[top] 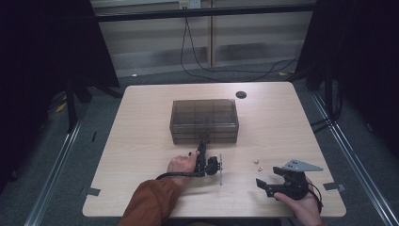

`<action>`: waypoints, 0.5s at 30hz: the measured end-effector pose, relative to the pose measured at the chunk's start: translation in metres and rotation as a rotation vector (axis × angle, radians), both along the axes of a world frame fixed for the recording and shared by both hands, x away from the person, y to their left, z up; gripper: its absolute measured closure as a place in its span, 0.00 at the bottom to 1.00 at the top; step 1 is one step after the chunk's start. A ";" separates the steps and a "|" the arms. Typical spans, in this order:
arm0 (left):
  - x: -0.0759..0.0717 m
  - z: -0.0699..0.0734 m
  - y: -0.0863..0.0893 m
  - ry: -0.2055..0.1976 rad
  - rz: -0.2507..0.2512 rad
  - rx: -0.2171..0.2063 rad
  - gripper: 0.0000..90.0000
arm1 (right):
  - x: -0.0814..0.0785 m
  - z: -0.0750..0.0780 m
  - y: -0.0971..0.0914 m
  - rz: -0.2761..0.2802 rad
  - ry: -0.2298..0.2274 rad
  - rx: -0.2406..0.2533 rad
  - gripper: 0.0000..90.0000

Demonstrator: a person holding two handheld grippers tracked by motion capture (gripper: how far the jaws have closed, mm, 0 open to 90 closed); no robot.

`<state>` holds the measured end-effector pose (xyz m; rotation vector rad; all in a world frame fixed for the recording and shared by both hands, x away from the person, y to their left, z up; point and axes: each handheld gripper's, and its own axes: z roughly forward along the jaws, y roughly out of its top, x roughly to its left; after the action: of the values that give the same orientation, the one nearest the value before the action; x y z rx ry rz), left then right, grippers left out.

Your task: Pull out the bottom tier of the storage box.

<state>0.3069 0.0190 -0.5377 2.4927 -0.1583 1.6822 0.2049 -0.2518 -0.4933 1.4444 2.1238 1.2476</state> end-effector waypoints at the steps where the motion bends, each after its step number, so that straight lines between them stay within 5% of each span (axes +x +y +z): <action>1: 0.001 -0.002 0.001 0.007 0.018 0.000 0.90 | 0.000 0.000 0.000 0.000 0.000 0.000 0.13; 15: 0.005 -0.010 0.001 -0.069 0.025 0.056 0.89 | 0.000 0.000 0.000 0.002 0.004 0.001 0.13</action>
<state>0.3116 0.0198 -0.5480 2.4873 -0.1844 1.7981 0.2048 -0.2513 -0.4931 1.4466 2.1274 1.2476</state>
